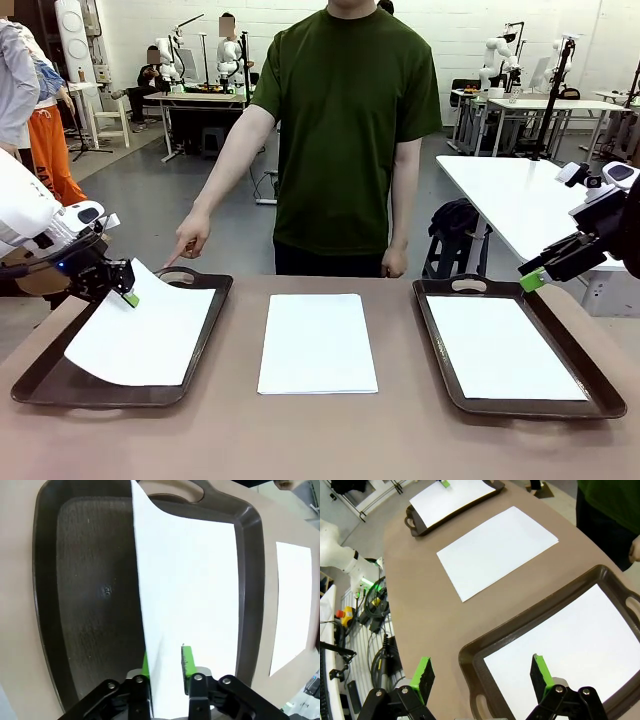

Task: Sort the A4 documents.
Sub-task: Place the A4 Paper in the designated Handle tray.

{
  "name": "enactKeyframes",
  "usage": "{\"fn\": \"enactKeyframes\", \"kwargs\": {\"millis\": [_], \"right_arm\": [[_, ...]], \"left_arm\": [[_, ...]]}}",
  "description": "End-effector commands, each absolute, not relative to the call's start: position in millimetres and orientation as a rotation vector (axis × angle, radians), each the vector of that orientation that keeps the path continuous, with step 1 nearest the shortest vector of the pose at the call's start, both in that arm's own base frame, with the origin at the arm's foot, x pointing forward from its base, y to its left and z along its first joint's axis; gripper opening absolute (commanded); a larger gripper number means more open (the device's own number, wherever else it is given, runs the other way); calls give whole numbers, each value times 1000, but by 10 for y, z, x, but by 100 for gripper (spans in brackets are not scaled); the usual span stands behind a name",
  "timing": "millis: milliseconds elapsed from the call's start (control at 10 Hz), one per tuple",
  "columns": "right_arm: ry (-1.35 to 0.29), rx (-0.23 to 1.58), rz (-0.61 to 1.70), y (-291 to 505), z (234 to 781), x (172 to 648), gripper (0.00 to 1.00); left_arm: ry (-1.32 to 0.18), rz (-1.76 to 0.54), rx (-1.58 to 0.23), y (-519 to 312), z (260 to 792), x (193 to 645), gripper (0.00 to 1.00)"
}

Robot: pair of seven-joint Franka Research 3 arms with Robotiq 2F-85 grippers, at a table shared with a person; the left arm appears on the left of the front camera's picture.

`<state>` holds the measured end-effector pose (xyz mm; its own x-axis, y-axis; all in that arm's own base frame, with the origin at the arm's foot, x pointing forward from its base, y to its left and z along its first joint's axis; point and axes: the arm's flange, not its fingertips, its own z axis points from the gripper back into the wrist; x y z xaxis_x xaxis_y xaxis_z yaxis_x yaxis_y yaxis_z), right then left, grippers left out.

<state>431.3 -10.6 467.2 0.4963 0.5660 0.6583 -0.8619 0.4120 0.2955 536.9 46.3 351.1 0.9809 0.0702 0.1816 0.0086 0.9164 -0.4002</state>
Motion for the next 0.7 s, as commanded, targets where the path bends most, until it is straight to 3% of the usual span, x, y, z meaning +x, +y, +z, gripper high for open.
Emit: {"fn": "enactKeyframes", "kwargs": {"millis": [0, 300, 400, 600], "right_arm": [[-505, 666, 958, -97, 4654, 4305, 100], [-505, 666, 958, -97, 4654, 4305, 100], [-505, 666, 958, -97, 4654, 4305, 100], [-505, 666, 958, -97, 4654, 4305, 100]], "left_arm": [[-173, 25, -367, 486, 3559, 5415, 52], [-169, 9, -302, 493, 3624, 5420, 77], [-177, -4, -291, 489, 3672, 5438, 90], [-181, -17, -278, 485, 3719, 5468, 100]]}}
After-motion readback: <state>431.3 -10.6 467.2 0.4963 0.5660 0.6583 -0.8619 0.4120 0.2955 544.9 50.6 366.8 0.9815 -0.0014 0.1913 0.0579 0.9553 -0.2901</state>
